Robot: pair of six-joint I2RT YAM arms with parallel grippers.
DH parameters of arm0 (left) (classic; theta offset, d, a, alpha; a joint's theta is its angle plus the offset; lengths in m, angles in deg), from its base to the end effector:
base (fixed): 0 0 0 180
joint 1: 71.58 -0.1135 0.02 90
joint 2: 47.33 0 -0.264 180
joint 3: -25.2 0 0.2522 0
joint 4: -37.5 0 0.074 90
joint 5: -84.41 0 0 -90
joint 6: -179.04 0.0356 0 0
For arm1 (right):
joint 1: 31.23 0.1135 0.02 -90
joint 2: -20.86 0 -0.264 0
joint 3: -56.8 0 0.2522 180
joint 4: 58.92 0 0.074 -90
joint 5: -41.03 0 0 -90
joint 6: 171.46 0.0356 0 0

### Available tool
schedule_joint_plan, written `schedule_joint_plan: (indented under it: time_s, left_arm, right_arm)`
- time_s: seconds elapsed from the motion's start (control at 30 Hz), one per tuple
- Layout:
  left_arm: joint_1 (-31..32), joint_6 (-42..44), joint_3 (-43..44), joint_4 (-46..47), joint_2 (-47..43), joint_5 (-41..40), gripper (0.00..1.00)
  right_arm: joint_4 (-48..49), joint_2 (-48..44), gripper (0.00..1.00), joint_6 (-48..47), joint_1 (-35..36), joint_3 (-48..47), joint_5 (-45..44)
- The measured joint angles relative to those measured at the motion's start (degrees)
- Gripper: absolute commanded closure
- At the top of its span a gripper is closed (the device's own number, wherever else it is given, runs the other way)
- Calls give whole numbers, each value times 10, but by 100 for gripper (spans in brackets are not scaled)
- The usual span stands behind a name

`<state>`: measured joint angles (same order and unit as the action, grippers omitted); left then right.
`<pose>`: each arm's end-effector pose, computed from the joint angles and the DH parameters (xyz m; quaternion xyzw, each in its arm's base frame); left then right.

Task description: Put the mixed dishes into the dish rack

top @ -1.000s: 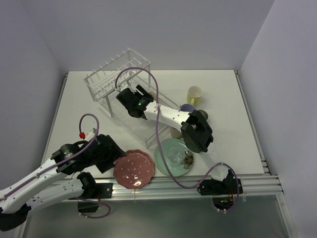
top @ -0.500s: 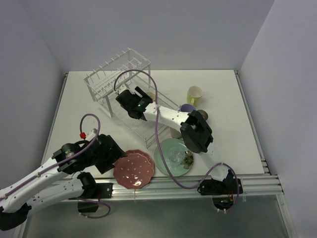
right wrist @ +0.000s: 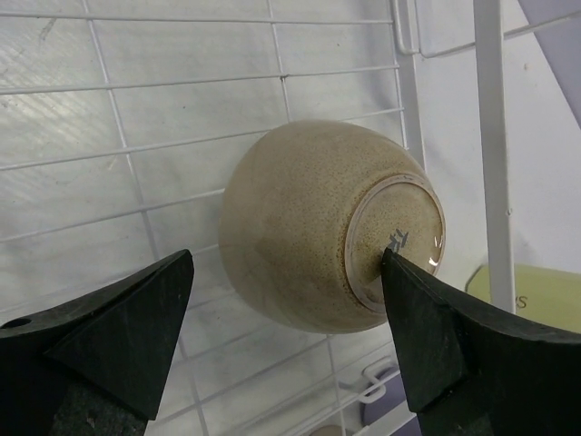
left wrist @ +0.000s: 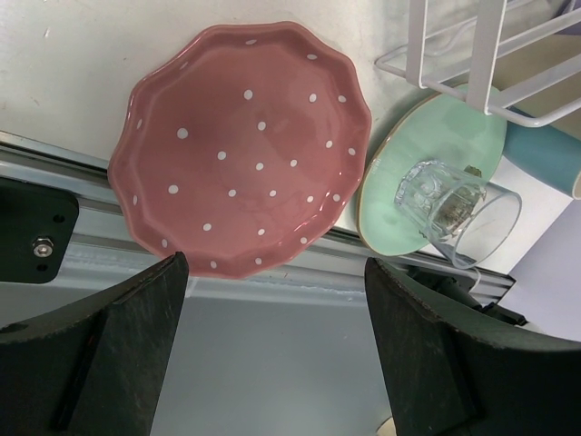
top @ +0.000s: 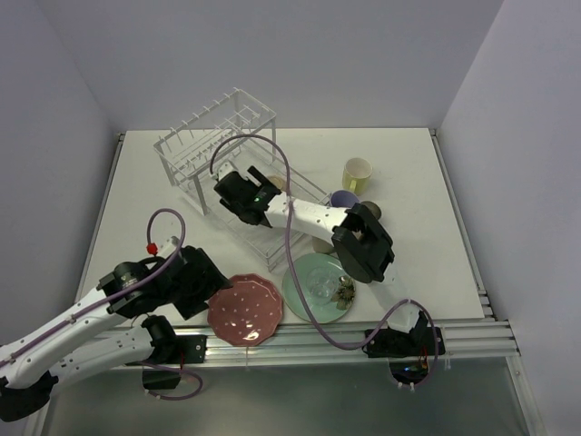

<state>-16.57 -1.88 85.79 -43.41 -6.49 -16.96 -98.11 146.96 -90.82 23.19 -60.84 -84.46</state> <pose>0.0689 -0.0862 0.2760 -0.3206 0.9092 -0.2088 0.1643 0.3045 0.3901 0.2136 -0.3757 0.8122 -0.1307 0.4267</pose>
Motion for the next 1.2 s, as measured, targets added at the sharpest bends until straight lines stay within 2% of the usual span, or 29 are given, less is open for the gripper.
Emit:
schedule_joint_plan:
  time_s: [0.17, 0.57, 0.63, 0.67, 0.77, 0.8, 0.83, 1.0, 1.2]
  left_arm:
    - [0, 0, 0, 0, 8, 0, 17]
    - [0, 4, 0, 5, 21, 0, 17]
    - [0, 5, 0, 6, 23, 0, 18]
    - [0, 5, -2, 8, 23, 0, 18]
    - [0, 6, -7, 10, 21, 1, 19]
    - [0, 6, -9, 11, 20, 1, 19]
    - [0, 6, -10, 11, 20, 2, 19]
    - [0, 5, -14, 12, 20, 2, 19]
    - [0, 6, -14, 14, 22, 2, 19]
  right_arm:
    - [0, -35, 9, 39, 1, 35, 21]
    - [-67, -130, 8, 148, -10, 60, 106]
    - [-75, -151, 11, 162, -20, 69, 109]
    - [-83, -159, 14, 167, -24, 71, 108]
    - [-103, -178, 35, 181, -34, 87, 105]
    - [-107, -182, 49, 183, -37, 94, 104]
    - [-110, -185, 59, 184, -39, 101, 105]
    - [-130, -181, 100, 194, -45, 121, 117]
    - [-132, -153, 100, 198, -54, 120, 133]
